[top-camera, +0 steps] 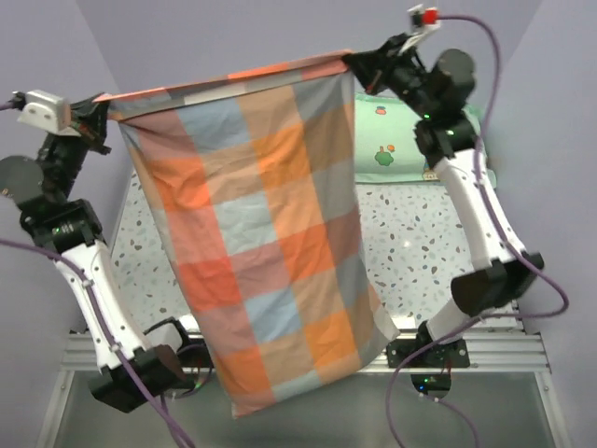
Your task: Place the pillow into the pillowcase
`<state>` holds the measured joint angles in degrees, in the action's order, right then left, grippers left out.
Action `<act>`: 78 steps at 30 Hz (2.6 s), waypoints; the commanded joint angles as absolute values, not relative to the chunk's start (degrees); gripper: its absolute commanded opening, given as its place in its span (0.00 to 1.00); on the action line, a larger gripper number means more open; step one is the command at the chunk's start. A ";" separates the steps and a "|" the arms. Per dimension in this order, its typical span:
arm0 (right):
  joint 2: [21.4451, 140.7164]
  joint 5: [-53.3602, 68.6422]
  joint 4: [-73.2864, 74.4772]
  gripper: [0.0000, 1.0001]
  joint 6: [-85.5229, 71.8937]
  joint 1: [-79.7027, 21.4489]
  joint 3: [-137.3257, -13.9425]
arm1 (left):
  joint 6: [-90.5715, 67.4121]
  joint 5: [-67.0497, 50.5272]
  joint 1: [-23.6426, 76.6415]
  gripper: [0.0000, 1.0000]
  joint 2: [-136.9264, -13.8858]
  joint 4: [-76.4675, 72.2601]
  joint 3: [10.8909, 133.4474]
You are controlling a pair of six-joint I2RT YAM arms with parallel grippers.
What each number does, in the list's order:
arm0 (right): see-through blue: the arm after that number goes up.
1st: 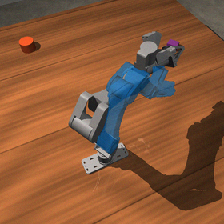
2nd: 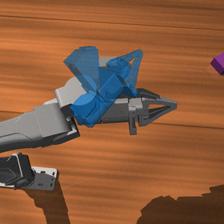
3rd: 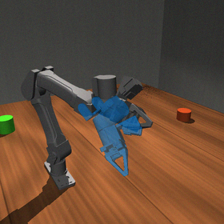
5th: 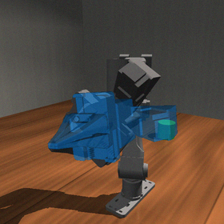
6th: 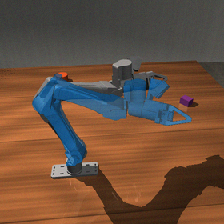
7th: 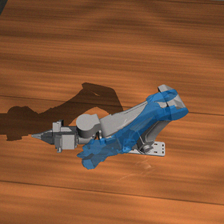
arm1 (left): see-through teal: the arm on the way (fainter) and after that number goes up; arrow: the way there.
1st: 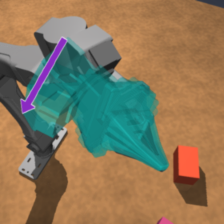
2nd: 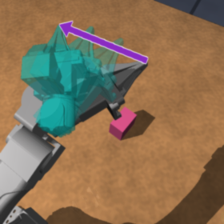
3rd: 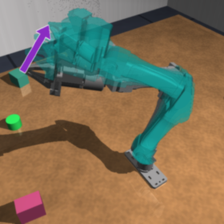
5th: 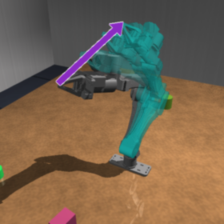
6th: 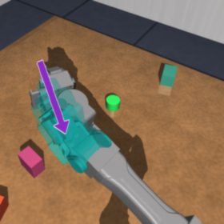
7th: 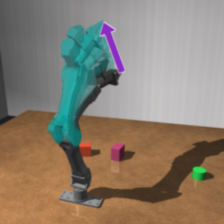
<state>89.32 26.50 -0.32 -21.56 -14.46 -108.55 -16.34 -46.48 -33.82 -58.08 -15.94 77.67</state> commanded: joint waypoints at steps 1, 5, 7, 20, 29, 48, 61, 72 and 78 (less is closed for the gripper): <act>98.50 15.39 -0.44 0.00 -15.65 -16.24 -108.98 | 4.32 -31.23 -28.23 0.00 -63.52 -8.36 71.22; 115.54 7.58 -0.53 0.00 -11.78 -19.86 -123.16 | 13.79 -15.85 -22.59 0.00 -74.50 -8.43 69.60; 129.50 2.93 1.21 0.00 -9.68 -21.43 -131.53 | 13.98 -9.25 -22.24 0.00 -84.13 -7.56 74.41; 133.29 -0.19 2.52 0.99 6.85 -27.16 -130.72 | 7.73 3.60 -21.71 0.74 -113.21 5.89 98.17; 116.73 22.83 38.38 0.87 3.96 -28.47 -122.70 | 8.61 -6.80 -21.36 0.74 -109.60 8.96 97.21; 113.09 32.01 62.57 0.82 11.33 -34.01 -93.33 | 47.80 -21.46 -9.40 0.34 -110.13 35.15 76.23; 141.94 12.67 53.72 0.86 8.79 -27.77 -141.39 | 45.80 -19.58 -27.21 0.29 -95.73 38.40 58.97; 104.87 20.13 49.64 0.99 10.19 -25.84 -115.60 | 54.02 -35.25 -4.95 0.94 -78.75 49.74 72.42; 93.80 19.34 55.54 0.98 12.30 -20.32 -104.51 | 71.24 -29.53 14.66 1.00 -86.29 61.78 70.24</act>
